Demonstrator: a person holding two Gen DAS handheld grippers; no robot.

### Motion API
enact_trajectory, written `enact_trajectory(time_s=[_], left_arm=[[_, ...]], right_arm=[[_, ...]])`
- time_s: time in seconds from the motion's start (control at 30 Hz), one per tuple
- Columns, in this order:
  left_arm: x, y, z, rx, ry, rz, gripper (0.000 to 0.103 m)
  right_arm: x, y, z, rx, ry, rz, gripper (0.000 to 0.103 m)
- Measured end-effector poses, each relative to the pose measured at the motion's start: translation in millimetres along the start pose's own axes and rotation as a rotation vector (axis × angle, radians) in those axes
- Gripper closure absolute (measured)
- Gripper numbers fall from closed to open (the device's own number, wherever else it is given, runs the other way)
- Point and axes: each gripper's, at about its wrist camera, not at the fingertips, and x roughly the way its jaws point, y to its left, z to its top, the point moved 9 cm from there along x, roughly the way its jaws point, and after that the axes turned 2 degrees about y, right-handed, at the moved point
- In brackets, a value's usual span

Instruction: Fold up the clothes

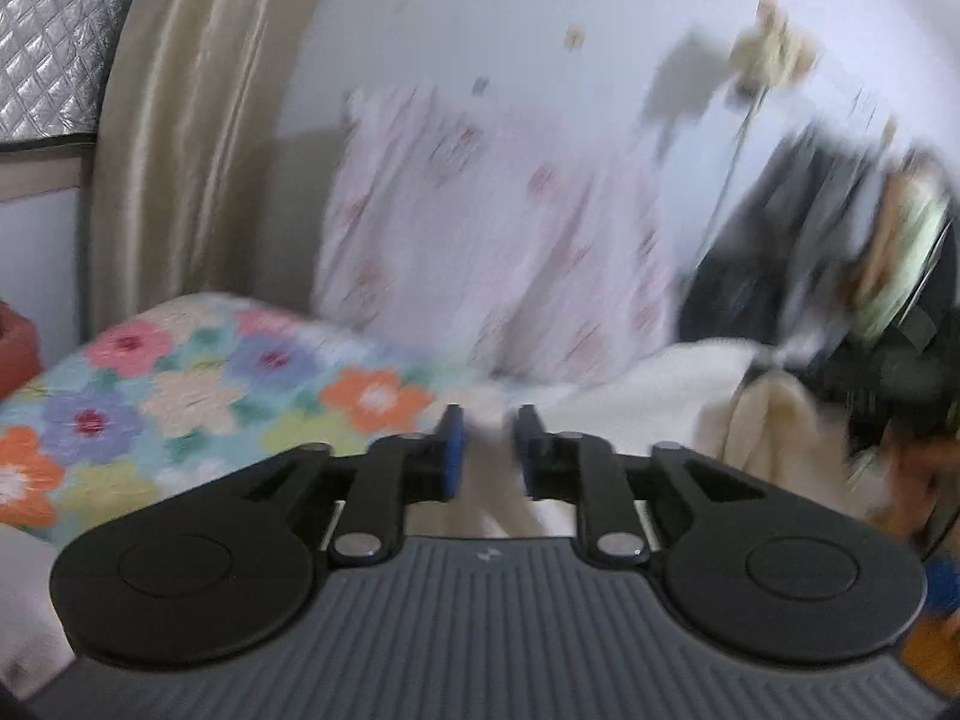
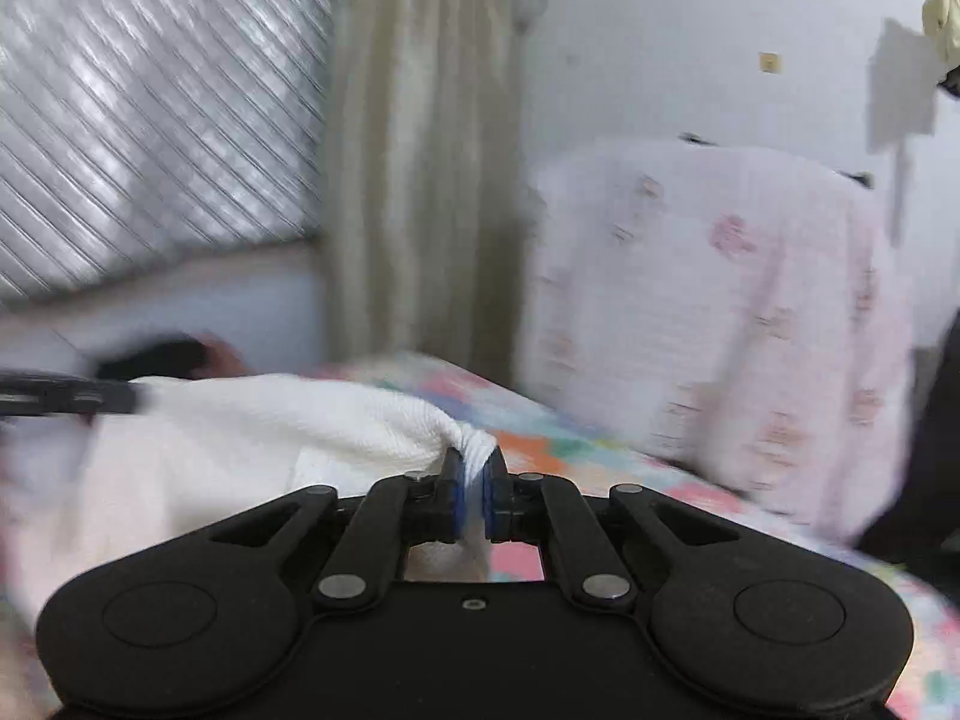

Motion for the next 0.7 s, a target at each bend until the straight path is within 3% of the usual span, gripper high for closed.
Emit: enact_trajectory(time_s=[0.03, 0.07, 0.1, 0.17, 0.27, 0.33, 0.5, 0.57, 0.7], left_arm=[[12.2, 3.9, -13.3, 0.018, 0.024, 0.052, 0.054], [22.6, 6.8, -27.8, 0.022, 0.053, 0.072, 0.053], [29.9, 9.0, -41.7, 0.006, 0.083, 0.064, 0.053], [41.8, 13.0, -69.1, -0.037, 0.150, 0.035, 0.051], [55.7, 26.1, -112.9, -0.071, 0.241, 0.031, 0.040], [63.8, 37.8, -142.7, -0.101, 0.299, 0.050, 0.035], [79.5, 73.0, -214.2, -0.262, 0.507, 0.123, 0.035], [80.1, 84.3, -229.6, -0.312, 0.567, 0.140, 0.035], [74.8, 82.3, -238.7, -0.357, 0.565, 0.097, 0.032]], right_arm=[[23.5, -10.0, -14.8, -0.018, 0.031, -0.076, 0.090], [46.5, -20.1, -29.4, -0.036, 0.062, -0.151, 0.086], [66.9, -29.3, -44.0, -0.053, 0.094, -0.223, 0.073], [87.6, -36.2, -76.1, -0.055, 0.174, -0.275, 0.073], [94.1, -11.3, -120.3, 0.023, 0.225, -0.114, 0.062], [88.5, 15.8, -147.4, 0.053, 0.241, -0.025, 0.047], [67.6, 85.8, -210.9, 0.066, 0.302, 0.174, 0.040], [58.1, 120.6, -227.5, 0.039, 0.315, 0.257, 0.040], [45.5, 185.6, -249.2, -0.153, 0.315, 0.339, 0.033]])
